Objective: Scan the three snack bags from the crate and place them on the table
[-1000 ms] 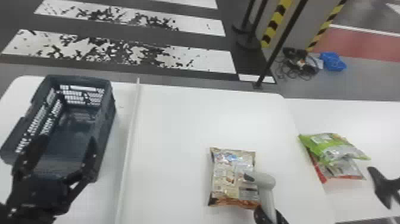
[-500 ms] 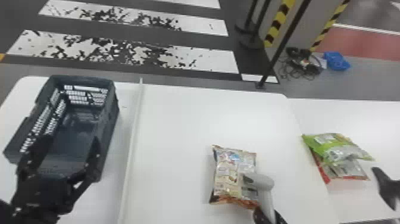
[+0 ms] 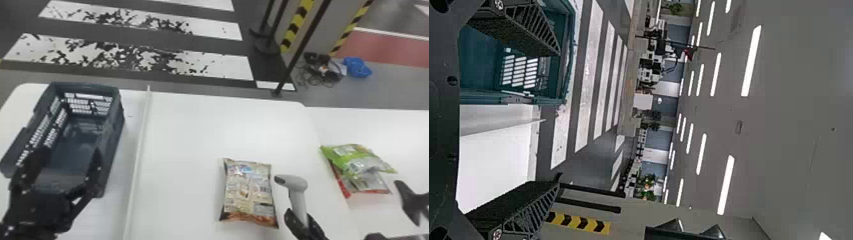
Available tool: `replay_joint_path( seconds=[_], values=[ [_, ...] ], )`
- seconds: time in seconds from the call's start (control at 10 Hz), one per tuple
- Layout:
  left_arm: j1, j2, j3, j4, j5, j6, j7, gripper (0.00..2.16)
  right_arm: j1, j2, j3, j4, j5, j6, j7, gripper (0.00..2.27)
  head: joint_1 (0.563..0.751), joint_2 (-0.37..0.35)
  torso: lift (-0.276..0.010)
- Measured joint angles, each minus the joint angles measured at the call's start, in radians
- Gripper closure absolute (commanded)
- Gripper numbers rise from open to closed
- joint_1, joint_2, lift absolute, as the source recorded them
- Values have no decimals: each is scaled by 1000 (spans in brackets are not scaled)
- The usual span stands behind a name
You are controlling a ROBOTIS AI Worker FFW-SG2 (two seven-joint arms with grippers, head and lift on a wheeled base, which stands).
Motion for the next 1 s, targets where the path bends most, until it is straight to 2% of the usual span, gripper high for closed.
replay_joint_path(
  seconds=[0.2,0.4,0.7,0.9,1.0],
  values=[
    [2,3,0,-5,0,0,-1,73,-98,-10,-76,-3,-1,158,0,2132,695,-294,-37],
    [-2,5,2,-7,0,6,-5,73,-196,-32,-125,36,10,252,-7,2132,695,-325,-37],
    [-3,9,2,-12,0,24,-9,73,-356,-105,-127,202,69,350,-2,2128,695,-350,-37],
    [1,14,-1,-24,0,46,-15,73,-413,-125,-111,292,98,358,0,2088,695,-350,-37],
    [2,16,-3,-30,0,49,-15,73,-429,-126,-106,320,113,351,-1,1592,695,-350,-37]
  ],
)
